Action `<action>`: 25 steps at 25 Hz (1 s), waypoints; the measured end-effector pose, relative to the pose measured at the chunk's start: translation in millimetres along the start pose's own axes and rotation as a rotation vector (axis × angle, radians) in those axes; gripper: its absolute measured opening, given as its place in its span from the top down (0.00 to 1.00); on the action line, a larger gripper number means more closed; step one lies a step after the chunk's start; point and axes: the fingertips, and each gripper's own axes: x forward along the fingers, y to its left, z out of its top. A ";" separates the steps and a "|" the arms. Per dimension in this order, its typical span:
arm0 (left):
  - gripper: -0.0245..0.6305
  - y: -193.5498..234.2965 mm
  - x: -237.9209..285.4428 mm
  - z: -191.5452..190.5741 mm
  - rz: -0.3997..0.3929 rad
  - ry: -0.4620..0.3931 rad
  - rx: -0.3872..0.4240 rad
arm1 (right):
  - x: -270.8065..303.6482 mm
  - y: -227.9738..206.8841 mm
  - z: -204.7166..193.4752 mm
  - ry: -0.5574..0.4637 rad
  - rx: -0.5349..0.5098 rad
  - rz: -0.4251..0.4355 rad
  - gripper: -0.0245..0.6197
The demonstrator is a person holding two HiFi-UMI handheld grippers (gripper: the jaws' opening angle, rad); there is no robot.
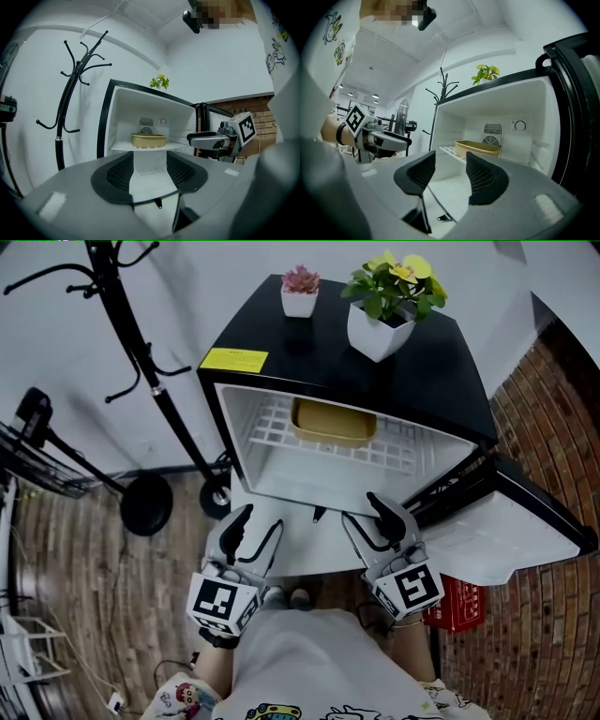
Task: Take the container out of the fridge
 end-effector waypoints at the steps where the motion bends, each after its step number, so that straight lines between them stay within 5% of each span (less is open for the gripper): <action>1: 0.63 0.7 0.6 0.0 -0.005 0.003 0.000 | 2.3 0.7 -0.5 0.006 -0.010 0.000 0.65; 11: 0.63 9.6 2.9 -3.7 -0.033 0.024 -0.004 | 21.5 -2.0 5.0 0.025 -0.071 -0.023 0.65; 16: 0.63 13.6 0.8 -11.1 -0.044 0.045 -0.016 | 35.8 -1.6 11.7 0.055 -0.205 -0.015 0.65; 25: 0.63 17.9 -3.4 -20.0 -0.054 0.059 -0.036 | 64.0 -1.0 14.9 0.118 -0.295 0.002 0.65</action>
